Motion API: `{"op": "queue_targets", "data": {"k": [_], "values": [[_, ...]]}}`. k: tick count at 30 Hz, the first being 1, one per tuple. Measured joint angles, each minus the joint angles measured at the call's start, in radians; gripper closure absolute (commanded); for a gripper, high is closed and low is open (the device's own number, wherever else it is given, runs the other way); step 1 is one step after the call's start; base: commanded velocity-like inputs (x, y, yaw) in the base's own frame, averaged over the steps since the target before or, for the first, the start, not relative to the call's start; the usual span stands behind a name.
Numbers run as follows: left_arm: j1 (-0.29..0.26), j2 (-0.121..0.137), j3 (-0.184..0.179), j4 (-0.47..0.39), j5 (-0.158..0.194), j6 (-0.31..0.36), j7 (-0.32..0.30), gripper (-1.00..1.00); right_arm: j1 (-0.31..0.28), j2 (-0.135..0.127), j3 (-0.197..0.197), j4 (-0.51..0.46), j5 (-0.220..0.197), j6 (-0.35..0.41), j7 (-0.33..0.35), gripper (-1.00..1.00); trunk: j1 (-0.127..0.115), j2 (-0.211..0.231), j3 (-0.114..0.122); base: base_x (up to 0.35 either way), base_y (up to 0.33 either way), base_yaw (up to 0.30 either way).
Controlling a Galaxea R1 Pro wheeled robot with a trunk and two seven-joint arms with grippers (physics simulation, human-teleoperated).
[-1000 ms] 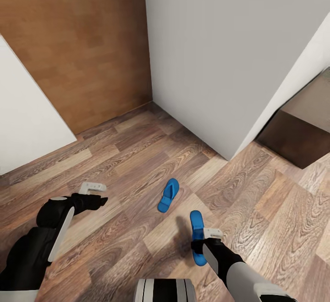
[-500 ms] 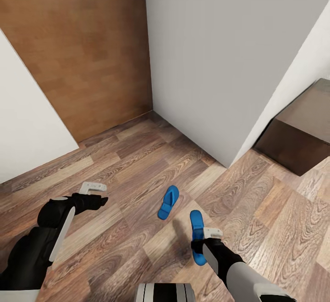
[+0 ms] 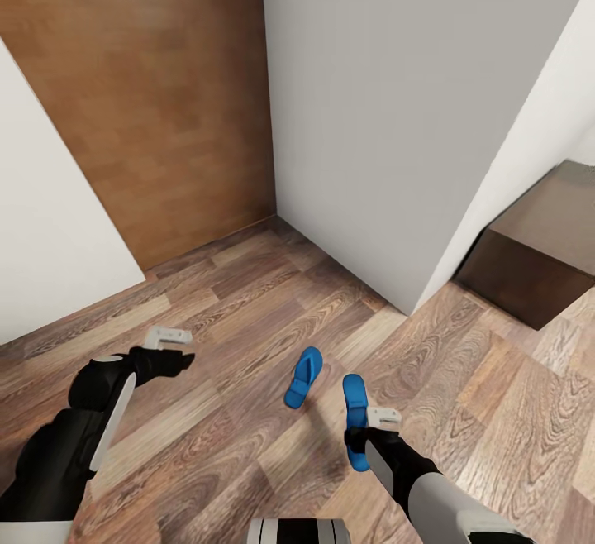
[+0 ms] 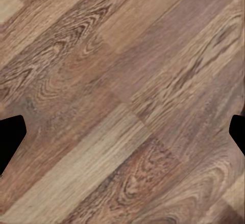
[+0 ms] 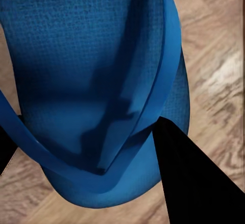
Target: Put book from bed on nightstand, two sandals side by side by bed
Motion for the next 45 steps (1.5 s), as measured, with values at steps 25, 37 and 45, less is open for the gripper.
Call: {"op": "queue_targets", "data": {"k": [25, 37, 45], "values": [[0.000, -0.003, -0.032, 0.024, -0.002, -0.024, 0.001, -1.00, 0.006, -0.020, -0.004, -0.001, 0.003, -0.005, 0.001, 1.00, -0.011, 0.006, 0.097, 0.000, 0.000, 0.000], [-0.001, -0.002, -0.040, 0.065, -0.002, -0.029, 0.002, -1.00, 0.008, -0.068, -0.007, 0.001, 0.000, -0.007, 0.049, 1.00, -0.017, 0.009, 0.143, 0.000, 0.000, 0.000], [-0.002, -0.001, -0.041, 0.076, -0.001, -0.029, 0.001, -1.00, 0.008, -0.072, -0.006, 0.002, 0.001, -0.006, 0.052, 1.00, -0.020, 0.011, 0.174, 0.000, 0.000, 0.000]]}}
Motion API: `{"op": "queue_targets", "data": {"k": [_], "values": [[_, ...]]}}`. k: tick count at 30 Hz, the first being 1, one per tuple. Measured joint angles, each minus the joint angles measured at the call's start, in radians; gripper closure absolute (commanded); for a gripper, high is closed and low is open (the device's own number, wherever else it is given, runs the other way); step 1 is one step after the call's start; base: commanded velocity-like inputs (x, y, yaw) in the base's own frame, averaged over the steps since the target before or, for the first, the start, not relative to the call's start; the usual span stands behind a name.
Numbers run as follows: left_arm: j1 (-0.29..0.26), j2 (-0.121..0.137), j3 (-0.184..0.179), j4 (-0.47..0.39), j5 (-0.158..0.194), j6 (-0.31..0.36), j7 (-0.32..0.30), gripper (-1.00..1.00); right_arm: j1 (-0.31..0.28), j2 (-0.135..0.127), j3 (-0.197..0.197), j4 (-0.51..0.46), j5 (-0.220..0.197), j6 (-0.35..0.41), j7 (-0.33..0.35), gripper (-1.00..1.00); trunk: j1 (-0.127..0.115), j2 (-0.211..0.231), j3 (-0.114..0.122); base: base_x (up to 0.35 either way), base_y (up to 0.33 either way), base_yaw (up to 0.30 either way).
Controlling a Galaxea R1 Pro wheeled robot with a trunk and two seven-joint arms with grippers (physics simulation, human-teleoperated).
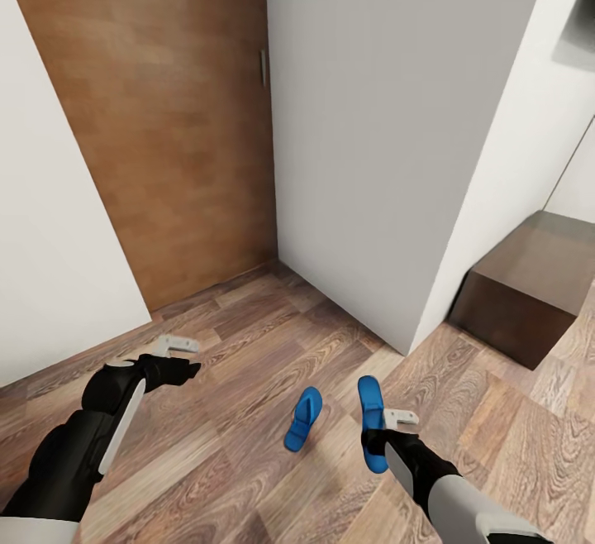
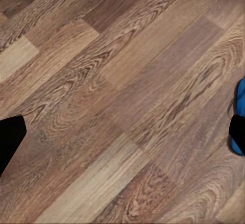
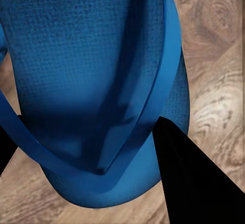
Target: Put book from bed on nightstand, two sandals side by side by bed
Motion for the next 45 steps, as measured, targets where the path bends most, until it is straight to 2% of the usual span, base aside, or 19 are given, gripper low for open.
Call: {"op": "queue_targets", "data": {"k": [6, 18, 23, 29, 33, 37, 38, 45], "values": [[0.000, 0.000, 0.000, 0.001, 0.000, 0.000, 0.000, -1.00, 0.001, -0.001, -0.001, 0.000, 0.000, 0.000, 0.002, 1.00, -0.003, 0.001, 0.023, 0.000, 0.000, 0.000], [0.000, -0.001, 0.000, 0.004, -0.001, -0.002, 0.001, -1.00, 0.005, -0.002, 0.001, 0.000, 0.000, -0.002, 0.006, 1.00, -0.049, 0.085, 0.061, 0.000, 0.000, 0.000], [0.000, -0.001, 0.000, 0.015, -0.003, -0.030, 0.001, -1.00, 0.009, -0.005, 0.000, 0.000, 0.000, -0.002, 0.006, 1.00, -0.068, 0.120, 0.077, 0.000, 0.000, 0.000], [-0.002, -0.004, 0.000, 0.090, -0.001, -0.063, 0.001, -1.00, 0.010, -0.011, 0.001, 0.004, -0.001, -0.003, 0.006, 1.00, -0.091, 0.162, 0.095, 0.000, 0.000, 0.000], [-0.003, -0.015, -0.002, 0.130, -0.002, -0.097, 0.000, -1.00, 0.013, -0.020, 0.000, 0.004, -0.001, -0.003, 0.006, 1.00, -0.106, 0.190, 0.108, 0.000, 0.000, 0.000], [-0.004, -0.031, -0.026, 0.186, -0.001, -0.127, 0.000, -1.00, 0.021, -0.028, -0.001, 0.003, -0.002, -0.003, 0.006, 1.00, -0.121, 0.218, 0.120, 0.000, 0.000, 0.000], [-0.005, -0.037, -0.042, 0.210, -0.001, -0.143, 0.000, -1.00, 0.023, -0.029, -0.001, 0.002, -0.002, -0.003, 0.006, 1.00, -0.125, 0.225, 0.123, 0.000, 0.000, 0.000], [-0.027, -0.044, -0.076, 0.307, -0.002, -0.199, 0.000, -1.00, 0.028, -0.030, -0.001, 0.003, -0.003, -0.010, 0.007, 1.00, -0.152, 0.274, 0.145, 0.000, 0.000, 0.000]]}}
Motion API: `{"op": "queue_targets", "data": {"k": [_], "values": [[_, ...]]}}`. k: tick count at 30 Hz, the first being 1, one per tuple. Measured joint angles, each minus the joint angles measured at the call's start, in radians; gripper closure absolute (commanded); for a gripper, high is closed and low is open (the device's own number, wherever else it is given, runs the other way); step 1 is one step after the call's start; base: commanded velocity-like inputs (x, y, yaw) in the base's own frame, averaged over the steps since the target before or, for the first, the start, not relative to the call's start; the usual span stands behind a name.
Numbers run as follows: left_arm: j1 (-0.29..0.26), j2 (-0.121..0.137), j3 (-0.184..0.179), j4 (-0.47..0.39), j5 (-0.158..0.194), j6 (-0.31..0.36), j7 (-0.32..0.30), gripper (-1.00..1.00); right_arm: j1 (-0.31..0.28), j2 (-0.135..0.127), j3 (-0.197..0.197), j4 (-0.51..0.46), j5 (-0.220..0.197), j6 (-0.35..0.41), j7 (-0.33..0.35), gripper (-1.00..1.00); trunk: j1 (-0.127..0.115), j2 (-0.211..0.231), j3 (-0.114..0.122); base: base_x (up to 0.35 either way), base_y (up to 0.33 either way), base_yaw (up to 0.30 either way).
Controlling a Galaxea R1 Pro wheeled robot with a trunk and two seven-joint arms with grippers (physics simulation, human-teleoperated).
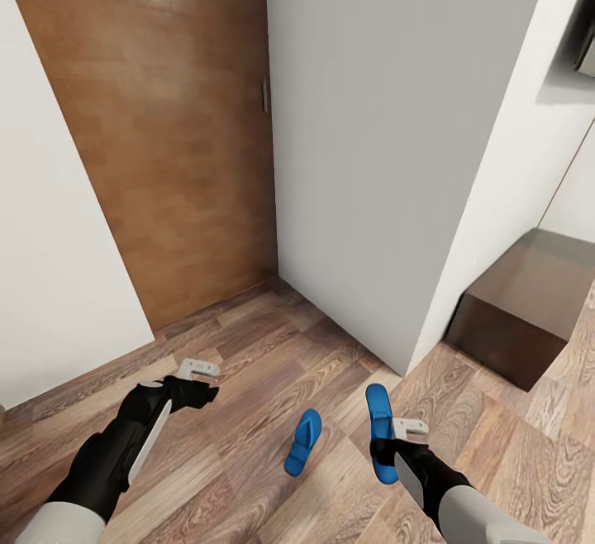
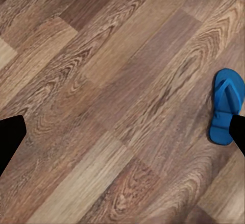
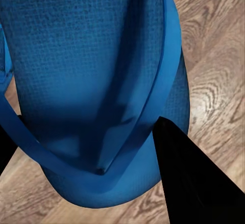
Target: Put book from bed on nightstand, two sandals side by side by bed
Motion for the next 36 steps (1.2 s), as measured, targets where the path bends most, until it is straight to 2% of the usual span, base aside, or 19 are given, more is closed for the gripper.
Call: {"op": "queue_targets", "data": {"k": [5, 17, 24, 36], "values": [[-0.011, -0.001, -0.009, 0.030, 0.000, -0.014, 0.000, -1.00, 0.008, 0.000, 0.001, 0.004, 0.001, -0.032, 0.000, 1.00, -0.019, 0.035, 0.016, 0.000, 0.000, 0.000], [-0.015, -0.001, -0.012, 0.038, -0.001, -0.022, 0.000, -1.00, 0.019, 0.000, 0.001, 0.006, 0.001, -0.044, 0.032, 1.00, -0.065, 0.119, 0.053, 0.000, 0.000, 0.000], [-0.015, -0.001, -0.010, 0.037, -0.042, -0.022, 0.002, -1.00, 0.019, 0.000, 0.001, 0.006, 0.001, -0.045, 0.035, 1.00, -0.092, 0.168, 0.075, 0.000, 0.000, 0.000], [-0.015, -0.002, -0.009, 0.035, -0.055, -0.021, 0.003, -1.00, 0.019, 0.000, 0.001, 0.007, 0.001, -0.046, 0.035, 1.00, -0.138, 0.252, 0.113, 0.000, 0.000, 0.000]]}}
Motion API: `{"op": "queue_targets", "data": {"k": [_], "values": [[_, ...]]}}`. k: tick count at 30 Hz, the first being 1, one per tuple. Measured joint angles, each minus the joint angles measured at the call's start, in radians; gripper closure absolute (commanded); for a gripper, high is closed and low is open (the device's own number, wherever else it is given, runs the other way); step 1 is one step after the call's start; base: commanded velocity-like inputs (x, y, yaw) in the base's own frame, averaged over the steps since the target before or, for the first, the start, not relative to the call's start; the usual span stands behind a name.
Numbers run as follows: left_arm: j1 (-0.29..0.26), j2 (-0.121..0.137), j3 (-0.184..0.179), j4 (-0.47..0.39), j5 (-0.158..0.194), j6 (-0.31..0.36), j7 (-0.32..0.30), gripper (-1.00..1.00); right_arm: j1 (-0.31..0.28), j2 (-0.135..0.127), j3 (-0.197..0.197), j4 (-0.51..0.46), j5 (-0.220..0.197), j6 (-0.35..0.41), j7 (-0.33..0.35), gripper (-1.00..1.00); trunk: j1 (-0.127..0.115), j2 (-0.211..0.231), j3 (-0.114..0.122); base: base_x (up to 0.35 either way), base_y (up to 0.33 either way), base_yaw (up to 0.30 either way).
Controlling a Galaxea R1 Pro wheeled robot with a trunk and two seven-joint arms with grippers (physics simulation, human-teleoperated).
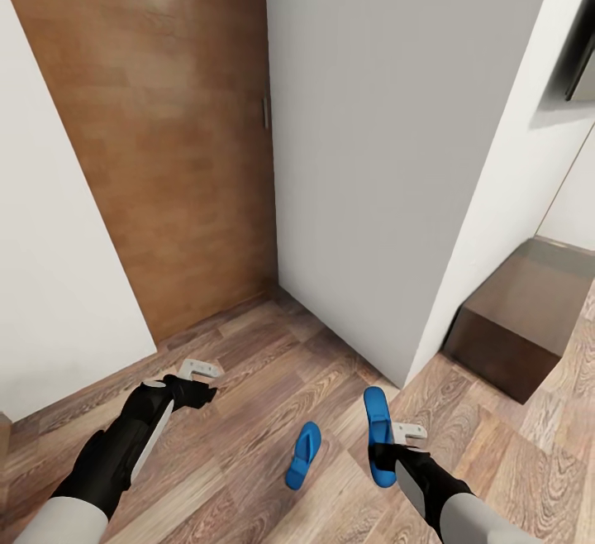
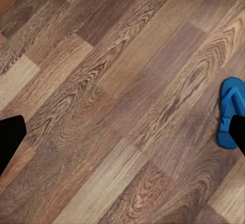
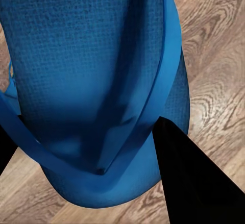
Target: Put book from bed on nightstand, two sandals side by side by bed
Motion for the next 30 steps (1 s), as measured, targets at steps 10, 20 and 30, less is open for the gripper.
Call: {"op": "queue_targets", "data": {"k": [10, 20, 30], "values": [[0.000, 0.000, 0.000, -0.002, -0.001, 0.000, 0.000, -1.00, 0.000, 0.001, 0.000, 0.000, 0.000, 0.000, 0.000, 1.00, -0.038, 0.070, 0.031, 0.000, 0.000, 0.000], [0.000, 0.000, 0.000, -0.003, -0.001, 0.001, 0.000, -1.00, 0.000, 0.001, 0.001, 0.001, 0.000, 0.000, 0.000, 1.00, -0.077, 0.140, 0.063, 0.000, 0.000, 0.000], [0.000, -0.001, 0.000, -0.001, -0.003, 0.002, 0.000, -1.00, 0.000, 0.001, 0.001, 0.002, 0.000, 0.000, 0.000, 1.00, -0.115, 0.210, 0.094, 0.000, 0.000, 0.000]]}}
